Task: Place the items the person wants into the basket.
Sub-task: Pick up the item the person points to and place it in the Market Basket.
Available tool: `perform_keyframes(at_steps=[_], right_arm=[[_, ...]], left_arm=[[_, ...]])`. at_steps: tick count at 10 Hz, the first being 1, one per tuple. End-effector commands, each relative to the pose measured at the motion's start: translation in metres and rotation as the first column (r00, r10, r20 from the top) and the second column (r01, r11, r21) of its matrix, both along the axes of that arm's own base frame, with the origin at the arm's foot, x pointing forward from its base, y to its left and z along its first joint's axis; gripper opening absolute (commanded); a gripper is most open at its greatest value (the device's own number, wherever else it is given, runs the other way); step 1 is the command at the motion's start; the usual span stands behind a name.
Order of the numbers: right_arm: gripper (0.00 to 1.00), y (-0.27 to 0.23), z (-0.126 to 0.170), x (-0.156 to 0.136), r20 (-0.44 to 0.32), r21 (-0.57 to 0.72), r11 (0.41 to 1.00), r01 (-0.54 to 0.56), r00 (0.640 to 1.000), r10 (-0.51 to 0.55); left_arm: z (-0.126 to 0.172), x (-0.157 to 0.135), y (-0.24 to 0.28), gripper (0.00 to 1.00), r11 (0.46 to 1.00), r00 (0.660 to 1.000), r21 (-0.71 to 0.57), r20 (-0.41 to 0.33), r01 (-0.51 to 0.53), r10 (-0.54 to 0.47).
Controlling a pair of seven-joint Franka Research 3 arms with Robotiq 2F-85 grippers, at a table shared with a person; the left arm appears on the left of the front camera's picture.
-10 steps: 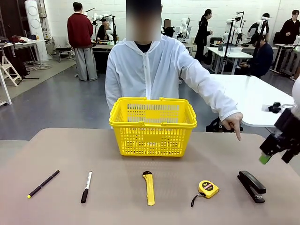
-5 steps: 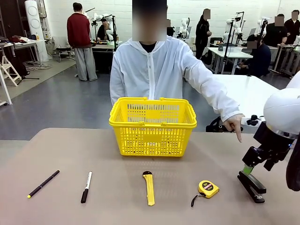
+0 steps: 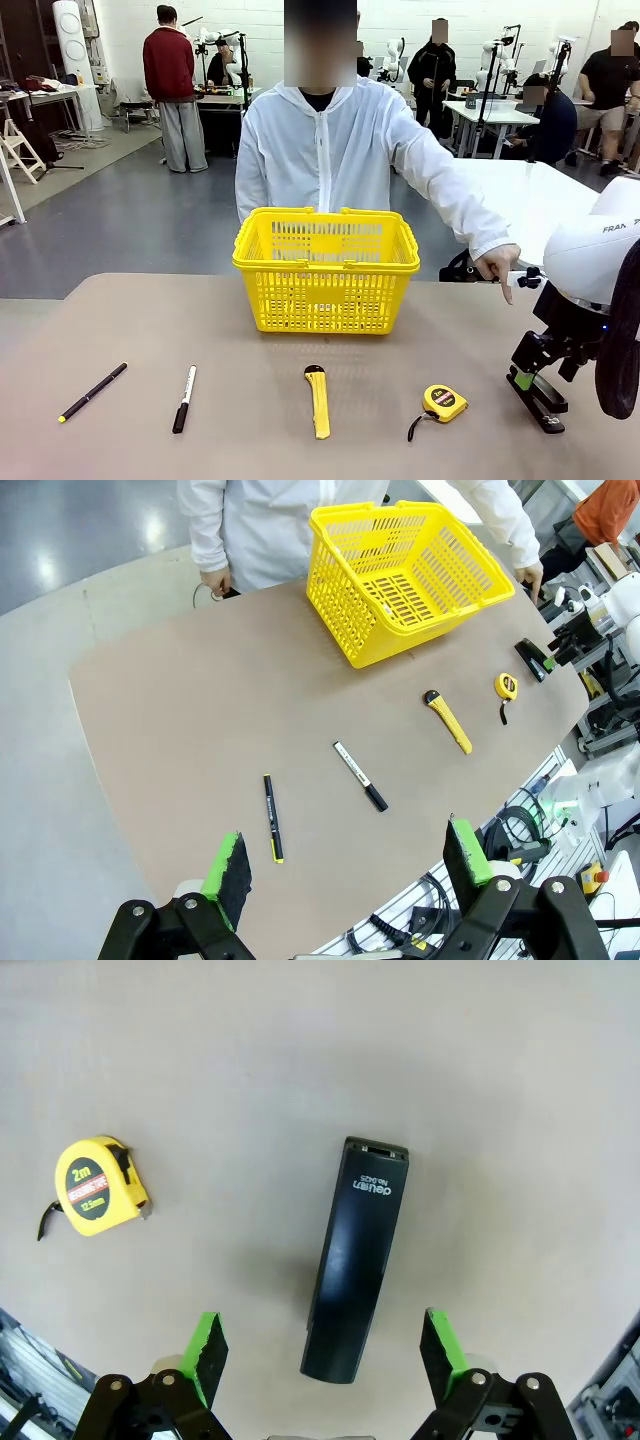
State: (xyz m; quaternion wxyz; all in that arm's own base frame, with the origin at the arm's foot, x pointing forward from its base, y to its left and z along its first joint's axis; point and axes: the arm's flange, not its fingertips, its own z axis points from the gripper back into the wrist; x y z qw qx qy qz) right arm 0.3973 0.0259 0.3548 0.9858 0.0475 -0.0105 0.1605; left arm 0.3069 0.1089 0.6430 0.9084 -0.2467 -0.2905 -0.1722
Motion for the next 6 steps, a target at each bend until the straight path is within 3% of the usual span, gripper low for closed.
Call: perform_keyframes(at_steps=[1, 6], right_arm=[[1.00, -0.007, -0.010, 0.005, -0.004, -0.031, 0.999, 0.006, 1.000, -0.006], [1.00, -0.010, -0.025, 0.008, -0.056, -0.044, 0.999, 0.011, 0.998, -0.013]], left_arm=[[0.001, -0.001, 0.000, 1.00, 1.000, 1.000, -0.005, 0.001, 0.007, -0.007], [0.001, -0.001, 0.000, 1.00, 1.000, 1.000, -0.005, 0.001, 0.007, -0.007]])
